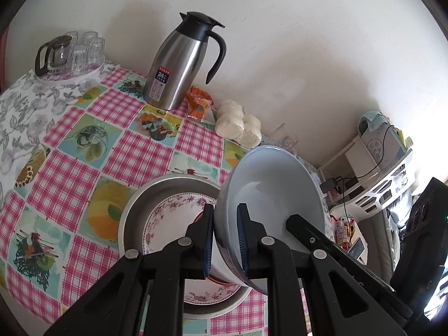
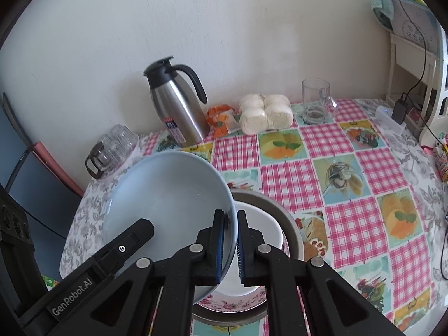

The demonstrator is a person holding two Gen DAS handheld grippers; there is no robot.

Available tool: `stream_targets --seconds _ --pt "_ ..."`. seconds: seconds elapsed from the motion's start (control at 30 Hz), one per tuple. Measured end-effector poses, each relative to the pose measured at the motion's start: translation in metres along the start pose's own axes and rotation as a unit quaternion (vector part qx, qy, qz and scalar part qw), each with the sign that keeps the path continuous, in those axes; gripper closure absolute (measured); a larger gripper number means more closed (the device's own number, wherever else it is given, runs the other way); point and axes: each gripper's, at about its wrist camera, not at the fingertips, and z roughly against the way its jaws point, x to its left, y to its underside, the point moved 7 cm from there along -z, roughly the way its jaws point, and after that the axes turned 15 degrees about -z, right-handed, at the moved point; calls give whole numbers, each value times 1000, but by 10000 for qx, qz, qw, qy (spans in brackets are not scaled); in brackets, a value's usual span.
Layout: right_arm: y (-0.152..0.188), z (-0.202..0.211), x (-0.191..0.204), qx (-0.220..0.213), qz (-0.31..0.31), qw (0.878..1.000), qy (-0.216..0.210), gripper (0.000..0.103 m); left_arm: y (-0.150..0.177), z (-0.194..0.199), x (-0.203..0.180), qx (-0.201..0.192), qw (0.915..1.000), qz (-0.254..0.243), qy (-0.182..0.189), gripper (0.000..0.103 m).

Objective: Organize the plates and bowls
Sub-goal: 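Lower the pale blue bowl into the square white bowl with the right tool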

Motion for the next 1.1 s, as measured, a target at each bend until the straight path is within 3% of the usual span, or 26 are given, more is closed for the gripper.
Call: stream_targets --seconds 0.63,1.1 --pt "6 -43 -39 447 -363 9976 391 92 22 -52 -3 650 9979 0 -56 86" --pt "10 -50 -46 616 -450 9964 370 91 24 -52 -5 747 9972 64 -70 85"
